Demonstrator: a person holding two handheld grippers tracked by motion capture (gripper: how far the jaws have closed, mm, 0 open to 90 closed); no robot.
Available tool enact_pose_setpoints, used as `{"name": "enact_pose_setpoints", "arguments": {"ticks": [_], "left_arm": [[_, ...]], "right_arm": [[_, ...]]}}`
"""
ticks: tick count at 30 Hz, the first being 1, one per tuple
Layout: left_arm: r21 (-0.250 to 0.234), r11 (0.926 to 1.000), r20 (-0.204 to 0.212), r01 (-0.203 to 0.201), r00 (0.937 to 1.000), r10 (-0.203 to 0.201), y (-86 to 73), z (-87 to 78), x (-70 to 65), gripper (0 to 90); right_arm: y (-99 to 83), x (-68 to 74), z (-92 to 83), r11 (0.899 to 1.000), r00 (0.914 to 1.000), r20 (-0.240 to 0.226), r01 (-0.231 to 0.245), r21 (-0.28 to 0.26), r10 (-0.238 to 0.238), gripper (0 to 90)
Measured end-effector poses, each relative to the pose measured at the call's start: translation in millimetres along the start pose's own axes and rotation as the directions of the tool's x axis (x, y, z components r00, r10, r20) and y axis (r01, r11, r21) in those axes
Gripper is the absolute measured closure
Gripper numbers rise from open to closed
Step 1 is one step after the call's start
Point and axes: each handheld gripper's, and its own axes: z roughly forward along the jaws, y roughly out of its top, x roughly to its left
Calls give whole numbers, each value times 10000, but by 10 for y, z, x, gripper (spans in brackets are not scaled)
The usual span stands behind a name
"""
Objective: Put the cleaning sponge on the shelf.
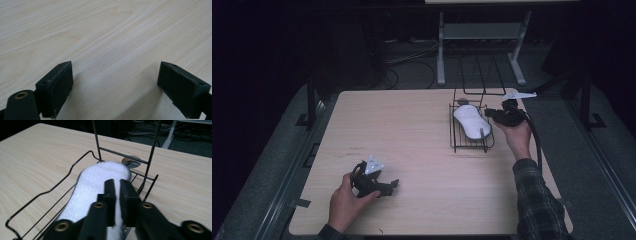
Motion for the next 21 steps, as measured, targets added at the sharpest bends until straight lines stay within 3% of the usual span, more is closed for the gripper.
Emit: {"name": "enact_pose_setpoints", "arguments": {"ticks": [2,10,17,21], "left_arm": [[-5,10000,0,11,10000,-11,0,0,-1,123],[7,10000,11,11,10000,-11,0,-1,0,124],[16,10000,8,10,10000,-10,1,-1,-1,123],[18,10000,4,10,10000,-10,1,-1,-1,123]], "right_arm": [[-15,14,-24,9998,9999,11,136,175,-137,897],[-150,102,-22,9951,9982,98,579,795,-589,897],[-288,123,46,9916,9987,-38,499,1197,-498,897],[-324,151,60,9919,9986,-213,510,1162,-488,897]]}}
